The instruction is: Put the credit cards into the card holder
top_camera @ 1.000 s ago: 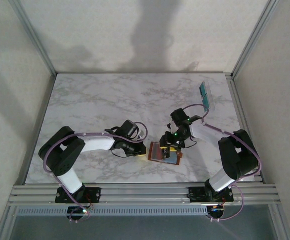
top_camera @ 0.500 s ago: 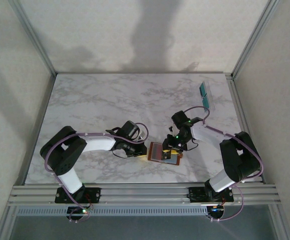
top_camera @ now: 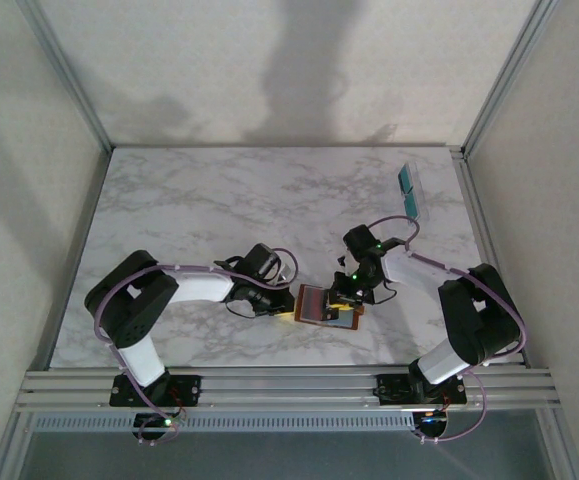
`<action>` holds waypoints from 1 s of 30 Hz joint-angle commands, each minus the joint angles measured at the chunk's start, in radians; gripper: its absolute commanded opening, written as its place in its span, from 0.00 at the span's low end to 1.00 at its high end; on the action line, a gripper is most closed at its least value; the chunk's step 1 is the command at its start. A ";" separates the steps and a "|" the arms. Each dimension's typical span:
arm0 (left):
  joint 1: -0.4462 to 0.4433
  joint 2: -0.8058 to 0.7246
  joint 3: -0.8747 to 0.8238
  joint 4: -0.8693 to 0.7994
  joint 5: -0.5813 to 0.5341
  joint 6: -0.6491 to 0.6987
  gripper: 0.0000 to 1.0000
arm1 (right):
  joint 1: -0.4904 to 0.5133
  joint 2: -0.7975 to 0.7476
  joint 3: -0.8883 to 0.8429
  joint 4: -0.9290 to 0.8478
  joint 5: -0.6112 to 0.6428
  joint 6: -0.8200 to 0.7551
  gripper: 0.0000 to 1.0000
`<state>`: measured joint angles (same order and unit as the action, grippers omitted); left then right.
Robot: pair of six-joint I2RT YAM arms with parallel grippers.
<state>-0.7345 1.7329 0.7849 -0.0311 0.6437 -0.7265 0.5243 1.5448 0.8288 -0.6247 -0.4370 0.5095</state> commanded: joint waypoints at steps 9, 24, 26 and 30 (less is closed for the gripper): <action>-0.026 0.011 0.010 -0.005 -0.014 -0.007 0.06 | 0.008 0.045 -0.072 0.112 -0.057 0.059 0.14; -0.034 -0.001 0.000 -0.026 -0.029 -0.008 0.05 | 0.008 -0.019 -0.080 0.081 0.032 0.098 0.31; -0.034 -0.001 -0.006 -0.021 -0.032 -0.012 0.04 | 0.008 -0.030 -0.066 0.041 0.053 0.077 0.31; -0.037 0.008 0.000 -0.007 -0.015 -0.016 0.05 | 0.008 -0.049 -0.078 0.039 0.049 0.077 0.22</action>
<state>-0.7448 1.7306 0.7856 -0.0334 0.6289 -0.7368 0.5243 1.5173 0.7563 -0.5358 -0.4320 0.5941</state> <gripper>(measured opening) 0.046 0.243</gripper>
